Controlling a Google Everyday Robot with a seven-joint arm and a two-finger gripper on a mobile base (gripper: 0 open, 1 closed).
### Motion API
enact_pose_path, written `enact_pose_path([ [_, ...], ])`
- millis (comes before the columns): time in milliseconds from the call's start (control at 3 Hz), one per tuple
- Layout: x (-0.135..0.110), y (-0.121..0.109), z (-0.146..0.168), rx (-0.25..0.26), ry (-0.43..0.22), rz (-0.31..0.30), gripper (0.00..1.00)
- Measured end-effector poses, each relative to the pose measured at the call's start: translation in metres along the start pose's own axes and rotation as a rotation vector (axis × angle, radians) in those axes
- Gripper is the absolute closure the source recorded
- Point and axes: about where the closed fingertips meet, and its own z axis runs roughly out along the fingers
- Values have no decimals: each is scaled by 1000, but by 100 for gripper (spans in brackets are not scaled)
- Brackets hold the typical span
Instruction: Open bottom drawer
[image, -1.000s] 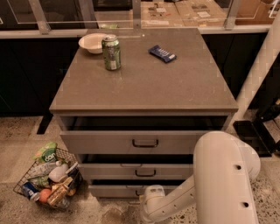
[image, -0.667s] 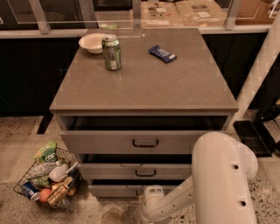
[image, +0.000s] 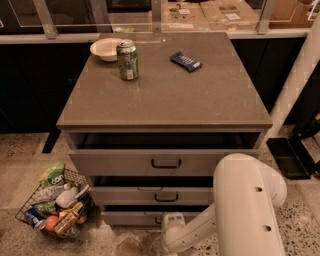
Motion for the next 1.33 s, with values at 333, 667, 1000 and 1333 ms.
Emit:
enact_pose_path([
  [333, 5, -7, 6, 15, 18, -10, 0],
  [667, 3, -16, 12, 30, 16, -26, 0],
  [1000, 1, -22, 16, 41, 17, -40, 0],
  [1333, 4, -22, 23, 36, 35, -40, 0],
])
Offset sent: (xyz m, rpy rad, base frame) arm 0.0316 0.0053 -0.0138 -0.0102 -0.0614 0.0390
